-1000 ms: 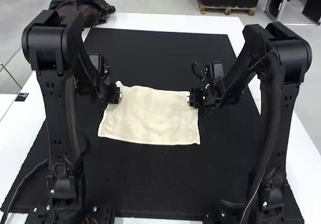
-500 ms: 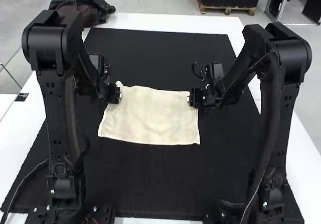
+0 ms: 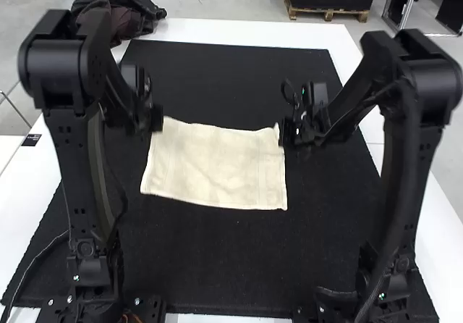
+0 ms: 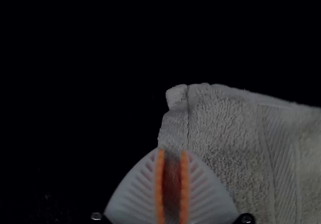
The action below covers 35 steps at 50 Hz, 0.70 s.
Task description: Fold the towel.
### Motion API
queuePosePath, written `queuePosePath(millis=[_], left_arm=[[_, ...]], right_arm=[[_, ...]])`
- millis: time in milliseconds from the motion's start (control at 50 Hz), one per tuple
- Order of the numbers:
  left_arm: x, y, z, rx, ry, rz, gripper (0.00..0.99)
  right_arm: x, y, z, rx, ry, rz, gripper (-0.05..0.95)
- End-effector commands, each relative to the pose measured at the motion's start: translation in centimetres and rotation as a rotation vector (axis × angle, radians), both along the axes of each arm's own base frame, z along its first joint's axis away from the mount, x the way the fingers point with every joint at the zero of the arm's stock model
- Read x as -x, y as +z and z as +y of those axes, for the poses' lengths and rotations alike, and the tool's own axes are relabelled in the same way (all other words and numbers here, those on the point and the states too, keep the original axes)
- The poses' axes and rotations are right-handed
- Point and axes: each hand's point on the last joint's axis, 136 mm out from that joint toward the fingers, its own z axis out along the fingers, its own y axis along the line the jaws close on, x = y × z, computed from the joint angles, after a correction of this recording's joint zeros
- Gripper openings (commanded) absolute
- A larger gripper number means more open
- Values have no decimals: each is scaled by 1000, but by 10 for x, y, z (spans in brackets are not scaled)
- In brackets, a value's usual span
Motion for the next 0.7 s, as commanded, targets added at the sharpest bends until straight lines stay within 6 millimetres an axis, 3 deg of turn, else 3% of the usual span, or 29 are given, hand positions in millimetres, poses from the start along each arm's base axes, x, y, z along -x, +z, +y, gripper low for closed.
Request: queuePosePath(millis=[0, 140, 240, 460, 680], left_arm=[[-26, 74, 4, 21, 37, -145, 28], [-22, 97, -3, 41, 4, -137, 28], [-18, 99, -2, 34, 3, -137, 28], [-7, 89, -2, 21, -5, -106, 28], [7, 77, 3, -4, -21, -92, 28]], right_arm=[[-16, 76, 12, -96, 24, -128, -21], [-13, 109, 4, -126, 12, -163, -21], [-11, 121, 0, -133, 6, -181, -21], [-8, 119, -8, -133, -3, -164, -21], [3, 102, -6, -129, 9, -122, -23]])
